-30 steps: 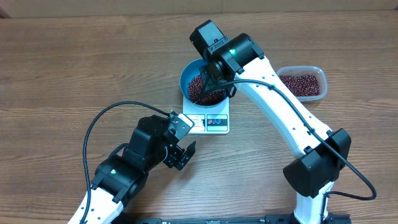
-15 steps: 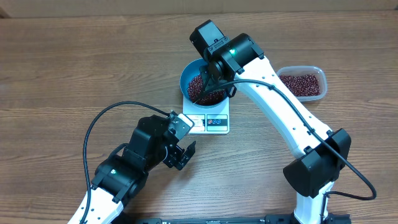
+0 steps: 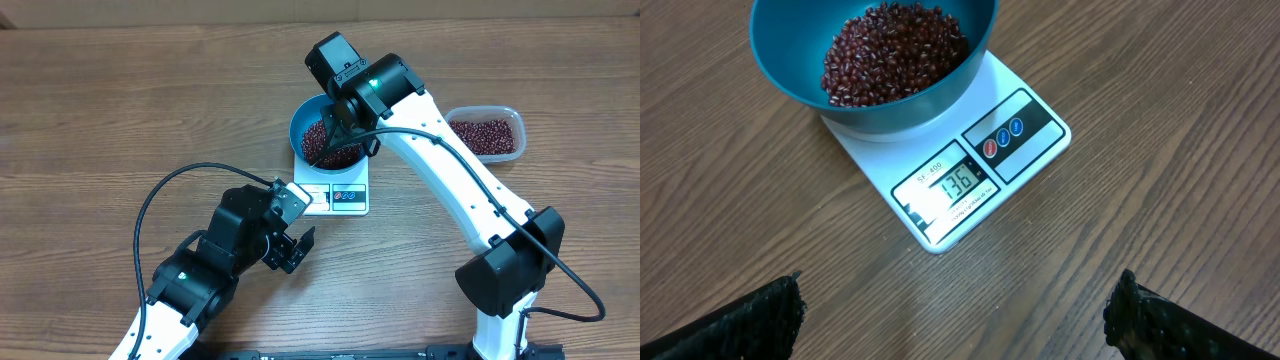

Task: Scoop item into bowl and weigh 150g on scale
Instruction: 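Tip the scoop with the right gripper to pour beans into the bowl, then move the empty scoop with the right gripper back to the bean tub, then lower the scoop into the tub and scoop beans with the right gripper, then lift the filled scoop and carry it over the blue bowl, then tip the scoop with the right gripper to pour beans into the bowl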

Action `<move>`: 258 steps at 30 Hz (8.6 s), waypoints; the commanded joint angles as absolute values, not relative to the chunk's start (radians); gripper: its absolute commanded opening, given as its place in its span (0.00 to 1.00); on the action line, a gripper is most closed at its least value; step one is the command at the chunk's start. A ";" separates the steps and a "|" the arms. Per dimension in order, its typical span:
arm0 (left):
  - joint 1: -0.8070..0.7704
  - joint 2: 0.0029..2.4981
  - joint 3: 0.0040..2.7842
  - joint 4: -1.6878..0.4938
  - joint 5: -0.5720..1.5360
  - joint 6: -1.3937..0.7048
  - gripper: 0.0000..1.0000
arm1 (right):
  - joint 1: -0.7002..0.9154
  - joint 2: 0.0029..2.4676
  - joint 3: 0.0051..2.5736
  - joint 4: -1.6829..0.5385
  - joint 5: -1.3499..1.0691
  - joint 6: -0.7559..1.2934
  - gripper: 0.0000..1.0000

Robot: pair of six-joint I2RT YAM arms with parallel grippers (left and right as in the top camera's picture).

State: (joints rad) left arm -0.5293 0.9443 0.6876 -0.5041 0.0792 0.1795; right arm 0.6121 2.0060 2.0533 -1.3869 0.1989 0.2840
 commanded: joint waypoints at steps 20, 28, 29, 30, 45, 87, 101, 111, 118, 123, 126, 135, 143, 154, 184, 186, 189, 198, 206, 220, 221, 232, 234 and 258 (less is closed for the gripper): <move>-0.524 0.942 0.687 -0.501 0.097 0.179 0.99 | 0.651 1.984 2.090 -1.386 0.292 0.288 0.04; -0.524 0.942 0.687 -0.501 0.097 0.179 0.99 | 0.708 1.984 2.090 -1.385 0.419 0.288 0.04; -0.524 0.942 0.687 -0.501 0.097 0.179 1.00 | 0.709 1.984 2.090 -1.385 0.419 0.288 0.04; -0.524 0.942 0.687 -0.501 0.097 0.179 1.00 | 0.709 1.984 2.090 -1.385 0.419 0.288 0.04; -0.524 0.942 0.687 -0.501 0.097 0.179 1.00 | 0.704 1.984 2.090 -1.402 0.518 0.347 0.04; -0.524 0.942 0.687 -0.501 0.097 0.179 0.99 | 0.109 1.972 1.953 -1.442 0.414 0.414 0.04; -0.524 0.942 0.687 -0.501 0.097 0.179 0.99 | 0.109 2.011 1.823 -1.338 0.374 0.414 0.04; -0.524 0.942 0.687 -0.501 0.097 0.179 1.00 | 0.110 2.012 1.732 -1.261 0.299 0.407 0.04; -0.524 0.942 0.687 -0.501 0.097 0.179 1.00 | 0.110 2.012 1.713 -1.260 0.239 0.387 0.04; -0.524 0.942 0.687 -0.501 0.097 0.179 1.00 | 0.108 2.010 1.718 -1.235 0.110 0.309 0.04; -0.524 0.942 0.687 -0.501 0.097 0.179 0.99 | 0.101 2.008 1.736 -1.236 0.075 0.305 0.04; -0.524 0.942 0.687 -0.501 0.097 0.179 0.99 | 0.033 1.971 1.769 -1.244 0.075 0.297 0.04; -0.524 0.942 0.687 -0.501 0.097 0.179 1.00 | -0.049 1.962 1.769 -1.275 0.012 0.232 0.04; -0.524 0.942 0.687 -0.501 0.097 0.179 1.00 | -0.092 1.945 1.769 -1.275 0.005 0.187 0.04; -0.524 0.942 0.687 -0.501 0.097 0.179 1.00 | -0.101 1.856 1.769 -1.265 -0.196 0.136 0.04; -0.524 0.942 0.687 -0.501 0.097 0.179 1.00 | -0.112 1.856 1.769 -1.261 -0.224 0.121 0.04; -0.524 0.942 0.687 -0.501 0.097 0.179 1.00 | -0.139 1.856 1.769 -1.250 -0.258 0.119 0.04; -0.524 0.942 0.687 -0.501 0.097 0.179 1.00 | -0.287 1.856 1.769 -1.275 -0.594 -0.065 0.04; -0.524 0.942 0.687 -0.501 0.097 0.179 1.00 | -0.326 1.856 1.769 -1.334 -0.661 -0.115 0.04; -0.524 0.942 0.687 -0.501 0.097 0.179 1.00 | -0.158 1.807 1.787 -1.303 -0.674 -0.106 0.04; -0.524 0.942 0.687 -0.501 0.097 0.179 1.00 | -0.139 1.802 1.796 -1.303 -0.674 -0.105 0.04; -0.524 0.942 0.687 -0.501 0.097 0.179 0.99 | 0.101 1.774 1.951 -1.295 -0.527 0.002 0.04; -0.524 0.942 0.687 -0.501 0.097 0.179 1.00 | 0.146 1.774 1.968 -1.293 -0.472 0.019 0.04; -0.524 0.942 0.687 -0.501 0.097 0.179 1.00 | 0.537 1.775 1.975 -1.258 0.212 0.236 0.04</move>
